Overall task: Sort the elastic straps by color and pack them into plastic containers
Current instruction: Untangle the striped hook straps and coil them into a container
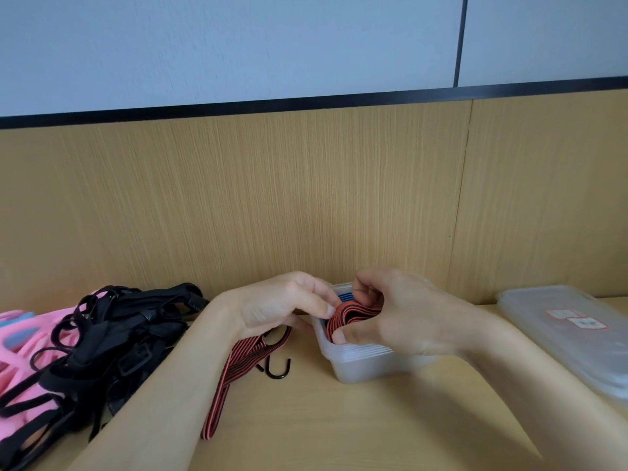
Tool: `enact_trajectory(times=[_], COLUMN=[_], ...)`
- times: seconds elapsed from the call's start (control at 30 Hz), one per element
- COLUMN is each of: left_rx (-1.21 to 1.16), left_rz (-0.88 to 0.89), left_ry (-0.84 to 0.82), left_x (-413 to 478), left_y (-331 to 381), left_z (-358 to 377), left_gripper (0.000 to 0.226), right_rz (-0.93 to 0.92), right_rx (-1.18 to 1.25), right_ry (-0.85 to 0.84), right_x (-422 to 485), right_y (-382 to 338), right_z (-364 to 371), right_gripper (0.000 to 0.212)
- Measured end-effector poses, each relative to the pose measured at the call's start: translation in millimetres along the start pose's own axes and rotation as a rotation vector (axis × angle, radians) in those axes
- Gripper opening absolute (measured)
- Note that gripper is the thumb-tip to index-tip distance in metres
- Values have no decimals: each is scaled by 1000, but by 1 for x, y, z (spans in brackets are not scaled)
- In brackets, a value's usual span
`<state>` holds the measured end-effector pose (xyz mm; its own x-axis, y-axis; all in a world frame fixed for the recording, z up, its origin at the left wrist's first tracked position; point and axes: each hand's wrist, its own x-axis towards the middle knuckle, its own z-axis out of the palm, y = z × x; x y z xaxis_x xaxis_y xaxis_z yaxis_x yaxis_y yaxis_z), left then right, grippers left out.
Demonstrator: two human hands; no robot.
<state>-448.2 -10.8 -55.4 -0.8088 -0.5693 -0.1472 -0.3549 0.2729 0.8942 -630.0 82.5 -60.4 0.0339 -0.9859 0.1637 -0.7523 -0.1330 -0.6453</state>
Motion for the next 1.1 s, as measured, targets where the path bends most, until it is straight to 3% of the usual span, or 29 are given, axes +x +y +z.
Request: enact_trajectory(times=[0.23,0.33,0.43,0.53,0.73,0.87,1.1], left_rx=[155,318,443,499,402,369,353], left_rz=[-17,-50,-33,-34,-45,-18,-72], left_ry=[50,152,189,125,130,218,207], left_x=[0,0,0,0,5,13,21], left_y=[1,5,10,12,9,1,-4], left_z=[0,-3,1,4,7,8,4], left_gripper=[19,31,18,8,26,29,24], right_rz=[-6,3,-1,-33,-52,-53,-34], right_rx=[6,47,40,81,95,72,6], right_ry=[-48,-108,-133,-131,-50,-68,-71], right_x=[-4,-5,-6,-10,-9,-9,-10], right_y=[-1,-1,1,7,15,16,17], right_z=[-5,-12,-22,-30,-24,-26,-26], right_gripper=[42,29,15,10,9,7,6])
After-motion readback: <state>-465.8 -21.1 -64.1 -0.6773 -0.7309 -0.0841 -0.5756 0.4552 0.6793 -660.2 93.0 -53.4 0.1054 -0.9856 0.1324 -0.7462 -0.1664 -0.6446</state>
